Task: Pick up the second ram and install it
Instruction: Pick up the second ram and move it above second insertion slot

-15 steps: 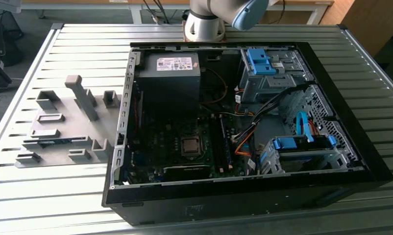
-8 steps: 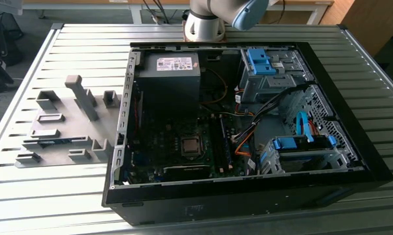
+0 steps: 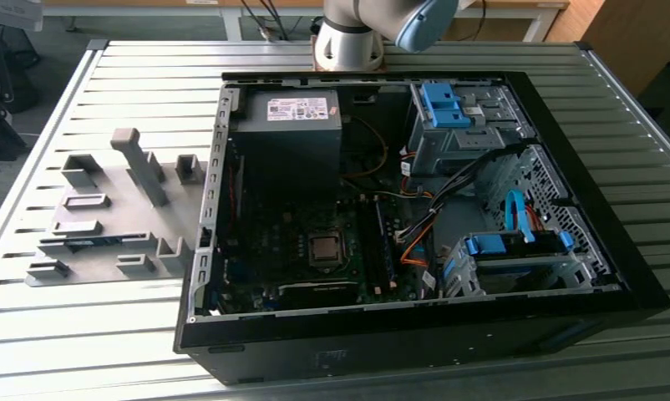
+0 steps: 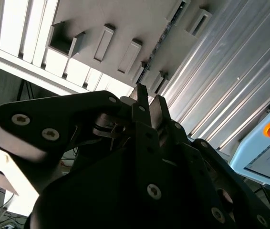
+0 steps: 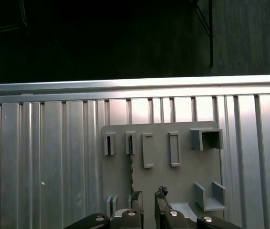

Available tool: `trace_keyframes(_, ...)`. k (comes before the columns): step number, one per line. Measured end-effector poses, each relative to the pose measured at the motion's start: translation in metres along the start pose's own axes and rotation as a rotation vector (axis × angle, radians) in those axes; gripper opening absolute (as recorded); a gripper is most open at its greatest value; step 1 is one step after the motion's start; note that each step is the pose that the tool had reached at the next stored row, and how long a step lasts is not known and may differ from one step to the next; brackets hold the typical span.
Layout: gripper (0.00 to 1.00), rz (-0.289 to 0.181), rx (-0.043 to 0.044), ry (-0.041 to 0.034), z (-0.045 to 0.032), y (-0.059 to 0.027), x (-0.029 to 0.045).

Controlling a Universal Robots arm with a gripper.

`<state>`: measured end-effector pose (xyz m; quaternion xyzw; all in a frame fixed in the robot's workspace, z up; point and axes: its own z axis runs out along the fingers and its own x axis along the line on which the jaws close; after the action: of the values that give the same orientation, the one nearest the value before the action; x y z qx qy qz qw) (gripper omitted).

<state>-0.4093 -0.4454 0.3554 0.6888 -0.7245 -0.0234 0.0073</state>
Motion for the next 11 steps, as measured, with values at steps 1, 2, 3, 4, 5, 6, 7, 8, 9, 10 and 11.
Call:
trace_keyframes(1,0.25,-0.001,0.0,0.0002,0.0,0.0,0.0)
trace_keyframes(2,0.25,-0.001,0.0,0.0003,0.0,0.0,0.0)
trace_keyframes(3,0.25,-0.001,0.0002,0.0004,0.0002,0.0,0.0)
trace_keyframes(4,0.25,-0.001,0.0002,0.0007,0.0002,0.0,0.0)
trace_keyframes(5,0.25,-0.001,0.0002,0.0007,0.0002,0.0,0.0)
trace_keyframes(6,0.25,-0.001,0.0002,0.0008,0.0003,-0.0001,0.0)
trace_keyframes(7,0.25,-0.001,0.0002,0.0007,0.0007,-0.0001,0.0)
trace_keyframes(8,0.25,-0.001,0.0003,0.0007,0.0012,-0.0001,0.0)
trace_keyframes(9,0.25,-0.001,0.0001,0.0008,0.0017,-0.0001,0.0)
trace_keyframes(10,0.25,-0.001,0.0002,0.0007,0.0023,-0.0001,0.0001)
trace_keyframes(11,0.25,-0.001,0.0002,0.0007,0.0029,-0.0001,0.0001)
